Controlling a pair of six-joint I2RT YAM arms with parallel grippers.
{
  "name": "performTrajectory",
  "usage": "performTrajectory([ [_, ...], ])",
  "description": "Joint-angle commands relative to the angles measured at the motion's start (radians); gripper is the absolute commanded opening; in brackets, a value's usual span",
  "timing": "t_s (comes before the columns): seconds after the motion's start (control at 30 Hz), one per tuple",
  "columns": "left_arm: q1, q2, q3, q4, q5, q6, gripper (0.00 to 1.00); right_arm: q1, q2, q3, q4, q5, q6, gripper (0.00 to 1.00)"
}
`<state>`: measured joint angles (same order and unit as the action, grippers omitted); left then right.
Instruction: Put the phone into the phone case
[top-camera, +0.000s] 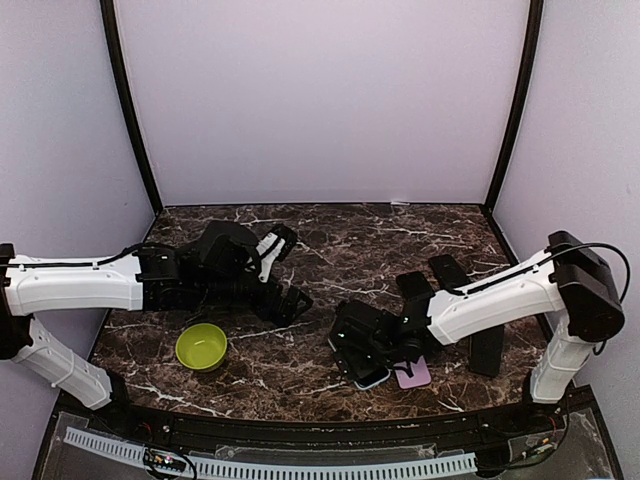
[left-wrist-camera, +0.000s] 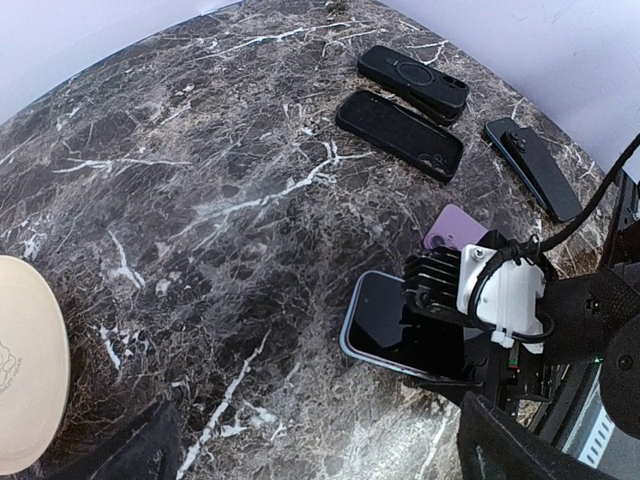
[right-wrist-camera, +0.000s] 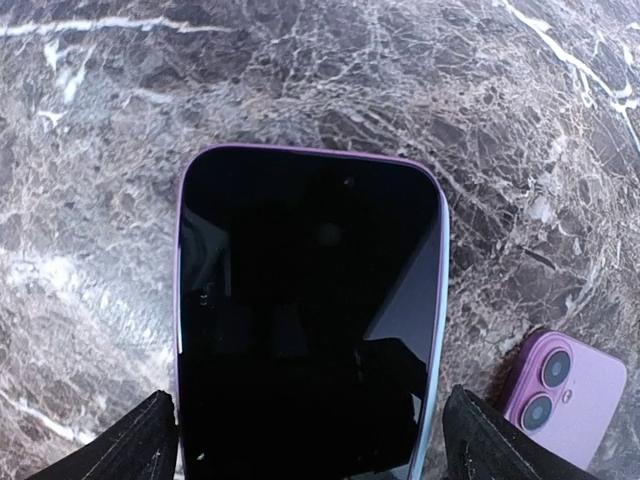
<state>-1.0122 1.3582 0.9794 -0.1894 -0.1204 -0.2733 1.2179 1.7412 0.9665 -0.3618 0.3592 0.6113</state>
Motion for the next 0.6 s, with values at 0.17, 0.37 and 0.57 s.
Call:
performTrajectory([
  [0.17, 0.001, 0.075, 0.016, -0.032, 0.052, 0.006, 0.85, -0.007, -0.117, 0.086, -0.165, -0.090, -0.020, 0.77],
  [0.37, 0.001, 0.098, -0.026, 0.016, 0.104, -0.034, 0.81, 0.062, -0.026, 0.133, -0.140, -0.062, -0.009, 0.38],
  [0.57, 0.001, 0.085, -0.037, 0.019, 0.073, -0.026, 0.81, 0.088, 0.092, 0.147, -0.145, 0.014, 0.010, 0.34],
])
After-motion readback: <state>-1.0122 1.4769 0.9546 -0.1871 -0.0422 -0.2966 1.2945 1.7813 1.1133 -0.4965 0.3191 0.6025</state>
